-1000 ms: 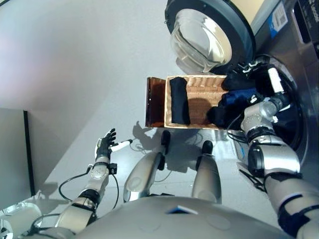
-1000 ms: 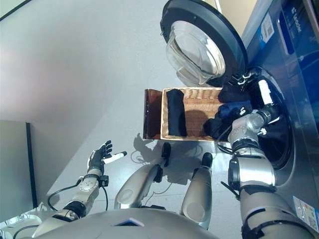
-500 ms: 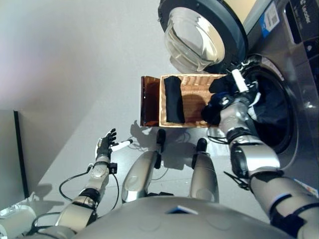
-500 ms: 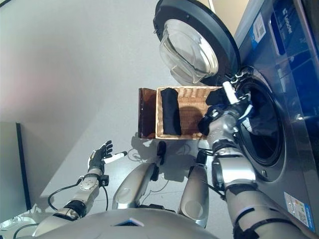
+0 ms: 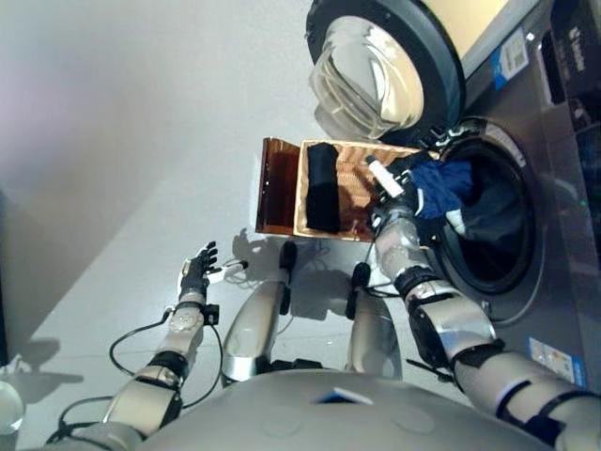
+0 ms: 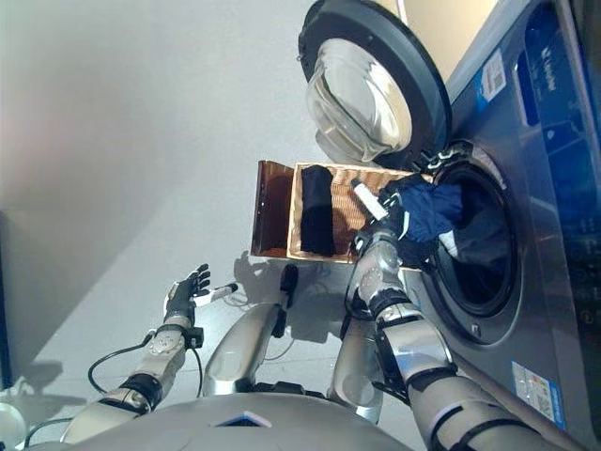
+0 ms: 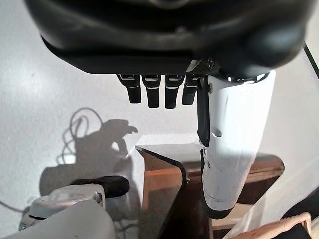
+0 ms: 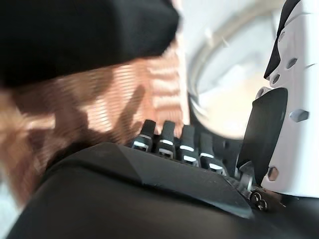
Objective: Pick up the clothes and place them into the washing machine
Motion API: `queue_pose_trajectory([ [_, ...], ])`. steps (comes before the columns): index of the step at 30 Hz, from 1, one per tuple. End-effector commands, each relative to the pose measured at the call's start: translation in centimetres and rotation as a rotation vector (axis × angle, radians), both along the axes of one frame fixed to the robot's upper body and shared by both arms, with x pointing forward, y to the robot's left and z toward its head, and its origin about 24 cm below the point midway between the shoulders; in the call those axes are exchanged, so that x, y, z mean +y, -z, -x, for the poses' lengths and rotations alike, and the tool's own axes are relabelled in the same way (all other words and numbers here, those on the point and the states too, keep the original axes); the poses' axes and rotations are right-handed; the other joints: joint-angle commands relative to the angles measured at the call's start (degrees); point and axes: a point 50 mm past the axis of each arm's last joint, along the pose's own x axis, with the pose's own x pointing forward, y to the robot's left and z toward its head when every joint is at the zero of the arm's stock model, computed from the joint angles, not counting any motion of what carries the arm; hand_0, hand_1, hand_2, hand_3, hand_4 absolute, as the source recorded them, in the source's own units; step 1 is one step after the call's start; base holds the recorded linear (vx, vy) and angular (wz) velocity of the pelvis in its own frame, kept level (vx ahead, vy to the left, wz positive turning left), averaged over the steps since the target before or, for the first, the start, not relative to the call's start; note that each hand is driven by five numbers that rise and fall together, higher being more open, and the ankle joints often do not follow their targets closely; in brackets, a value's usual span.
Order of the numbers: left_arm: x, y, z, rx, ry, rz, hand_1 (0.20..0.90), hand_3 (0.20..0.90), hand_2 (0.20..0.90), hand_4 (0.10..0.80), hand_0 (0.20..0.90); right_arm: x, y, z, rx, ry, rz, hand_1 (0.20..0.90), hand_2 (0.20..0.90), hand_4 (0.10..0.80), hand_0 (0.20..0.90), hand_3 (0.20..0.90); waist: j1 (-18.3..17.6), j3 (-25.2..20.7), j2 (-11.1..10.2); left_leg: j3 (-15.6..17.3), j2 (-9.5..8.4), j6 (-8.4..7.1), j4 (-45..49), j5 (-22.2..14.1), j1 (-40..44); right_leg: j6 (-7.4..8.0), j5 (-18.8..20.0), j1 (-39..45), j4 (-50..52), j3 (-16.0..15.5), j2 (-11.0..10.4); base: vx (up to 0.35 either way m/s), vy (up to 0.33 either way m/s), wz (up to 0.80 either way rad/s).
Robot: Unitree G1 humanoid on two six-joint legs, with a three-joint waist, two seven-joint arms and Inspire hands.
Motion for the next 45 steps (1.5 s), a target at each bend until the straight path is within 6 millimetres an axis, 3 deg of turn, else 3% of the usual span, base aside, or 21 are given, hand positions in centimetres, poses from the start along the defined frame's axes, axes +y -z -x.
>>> queue_pose_trajectory([
  [1, 3.4, -0.3, 1.1, 0.025, -0.051, -0.089, 0.900, 0.900, 0.900, 0.800, 0.900, -0.1, -4.1, -2.1, -0.161, -0.207, 0.344, 0.900, 0.900, 0.800, 0.900, 0.900, -0.5, -4.2, -2.7, 0.3, -1.39, -2.16, 0.8, -3.5, 0.3, -1.91, 8.0, 3.8, -9.9, -0.5, 0.5, 0.058, -0.013, -0.07],
  [3, 4.0, -0.3, 1.6, 0.042, -0.054, -0.103, 0.900, 0.900, 0.900, 0.800, 0.900, -0.2, -5.3, -2.4, -0.196, -0.316, 0.551, 0.900, 0.900, 0.800, 0.900, 0.900, -0.9, -4.4, -3.7, 0.2, -1.07, -2.31, 0.1, -3.4, 1.4, -1.67, 8.2, 5.0, -10.9, -0.8, 0.7, 0.052, -0.024, 0.00],
  [4, 4.0, -0.3, 1.6, 0.042, -0.054, -0.103, 0.900, 0.900, 0.900, 0.800, 0.900, -0.2, -5.3, -2.4, -0.196, -0.316, 0.551, 0.900, 0.900, 0.800, 0.900, 0.900, -1.0, -4.6, -3.7, 0.1, -1.09, -2.31, -0.1, -3.2, 1.2, -1.66, 8.4, 4.9, -11.1, -0.9, 0.7, 0.077, -0.019, 0.03],
  [5, 4.3, 0.0, 2.4, 0.069, -0.052, -0.110, 0.900, 0.900, 0.900, 0.800, 0.900, -1.3, -5.9, -2.2, -0.193, -0.413, 0.777, 0.900, 0.900, 0.800, 0.900, 0.900, -1.2, -5.1, -4.6, -0.1, -0.77, -2.41, -0.8, -3.2, 2.5, -1.31, 8.5, 6.4, -12.0, -1.2, 0.8, 0.058, -0.005, -0.03],
  [6, 4.3, 0.0, 2.4, 0.068, -0.052, -0.110, 0.900, 0.900, 0.900, 0.800, 0.900, -1.3, -5.9, -2.3, -0.193, -0.413, 0.777, 0.900, 0.900, 0.800, 0.900, 0.900, -1.3, -5.2, -4.6, -0.1, -0.79, -2.40, -0.9, -3.0, 2.4, -1.30, 8.6, 6.3, -12.2, -1.2, 0.8, 0.131, -0.027, -0.05],
  [7, 4.6, 0.1, 3.0, 0.085, -0.040, -0.115, 0.900, 0.900, 0.900, 0.800, 0.900, -2.4, -7.3, -2.1, -0.222, -0.524, 1.023, 0.900, 0.900, 0.800, 0.900, 0.900, -1.3, -5.8, -5.4, -0.3, -0.40, -2.52, -1.5, -3.3, 3.5, -1.00, 8.6, 7.7, -13.1, -1.5, 0.8, 0.099, -0.027, -0.05],
  [8, 4.7, 0.1, 3.2, 0.091, -0.032, -0.113, 0.900, 0.900, 0.900, 0.800, 0.900, -3.3, -7.5, -2.1, -0.196, -0.558, 1.134, 0.900, 0.900, 0.800, 0.900, 0.900, -1.4, -6.1, -5.8, -0.3, -0.27, -2.60, -1.7, -3.3, 3.9, -0.92, 8.5, 8.1, -13.5, -1.7, 0.9, 0.098, -0.027, -0.01],
  [9, 4.7, 0.1, 3.2, 0.091, -0.032, -0.113, 0.900, 0.900, 0.900, 0.800, 0.900, -3.3, -7.5, -2.1, -0.196, -0.558, 1.134, 0.900, 0.900, 0.800, 0.900, 0.900, -1.4, -6.2, -5.8, -0.4, -0.30, -2.60, -1.8, -3.1, 3.7, -0.91, 8.7, 8.0, -13.6, -1.8, 0.9, 0.076, -0.041, 0.01],
  [10, 4.7, 0.3, 3.6, 0.108, -0.011, -0.118, 0.900, 0.900, 0.900, 0.800, 0.900, -4.6, -7.8, -1.9, -0.171, -0.603, 1.303, 0.900, 0.900, 0.800, 0.900, 0.900, -1.3, -6.7, -6.6, -0.6, -0.11, -2.63, -1.9, -3.3, 4.2, -0.83, 8.6, 8.8, -14.0, -2.0, 1.1, 0.057, -0.044, 0.03],
  [12, 4.9, 0.2, 3.7, 0.106, 0.004, -0.124, 0.900, 0.900, 0.900, 0.800, 0.900, -5.0, -8.7, -2.0, -0.171, -0.708, 1.550, 0.900, 0.900, 0.800, 0.900, 0.900, -1.1, -6.7, -7.2, -0.7, 0.06, -2.69, -1.7, -3.7, 4.6, -0.88, 8.2, 9.1, -14.0, -2.0, 1.5, 0.055, -0.048, 0.05],
  [13, 4.9, 0.2, 3.7, 0.105, 0.004, -0.124, 0.900, 0.900, 0.900, 0.800, 0.900, -5.0, -8.7, -2.0, -0.171, -0.707, 1.550, 0.900, 0.900, 0.800, 0.900, 0.900, -1.2, -6.8, -7.2, -0.8, 0.02, -2.68, -1.8, -3.5, 4.4, -0.86, 8.4, 9.0, -14.1, -2.1, 1.4, 0.022, -0.046, 0.04],
  [16, 5.0, 0.0, 3.5, 0.097, 0.030, -0.126, 0.900, 0.900, 0.900, 0.800, 0.900, -6.4, -9.2, -1.6, -0.137, -0.865, 1.864, 0.900, 0.900, 0.800, 0.900, 0.900, -0.9, -7.0, -7.9, -1.0, 0.46, -2.79, -1.5, -4.1, 4.2, -1.01, 7.8, 8.6, -13.7, -2.1, 1.9, 0.006, -0.034, 0.01],
  [20, 5.2, -0.3, 2.9, 0.077, 0.037, -0.131, 0.900, 0.900, 0.900, 0.800, 0.900, -7.4, -8.5, -1.3, -0.062, -1.011, 2.054, 0.900, 0.900, 0.800, 0.900, 0.900, -0.6, -6.3, -8.1, -1.2, 0.61, -2.93, -1.3, -3.7, 3.2, -1.39, 7.7, 7.3, -13.1, -2.4, 2.4, -0.037, -0.037, -0.04],
  [30, 5.7, -1.5, 0.8, 0.001, 0.000, -0.137, 0.900, 0.900, 0.900, 0.800, 0.900, -8.0, -8.0, -1.8, 0.021, -1.092, 2.111, 0.900, 0.900, 0.800, 0.900, 0.900, -0.3, -2.4, -8.0, -2.1, 1.20, -3.62, 1.5, -3.1, -0.9, -2.71, 7.0, 3.2, -10.1, -3.0, 3.5, -0.072, -0.047, 0.03],
  [40, 5.0, -1.8, -0.3, -0.041, -0.029, -0.123, 0.900, 0.900, 0.900, 0.800, 0.900, -9.3, -8.6, -3.2, 0.143, -0.960, 2.172, 0.900, 0.900, 0.800, 0.900, 0.900, 0.2, 1.9, -6.3, -3.6, 1.53, -4.46, 5.0, -2.4, -6.5, -3.95, 6.0, -1.7, -6.2, -4.5, 4.5, -0.056, -0.051, 0.06],
  [45, 4.6, -2.3, -1.5, -0.087, -0.043, -0.116, 0.900, 0.900, 0.900, 0.800, 0.900, -10.5, -9.9, -4.3, 0.227, -0.842, 2.196, 0.900, 0.900, 0.800, 0.900, 0.900, 0.3, 4.0, -5.0, -4.1, 1.45, -4.81, 7.3, -2.1, -10.2, -4.55, 5.6, -5.3, -3.7, -5.2, 4.6, -0.064, -0.023, 0.09],
])
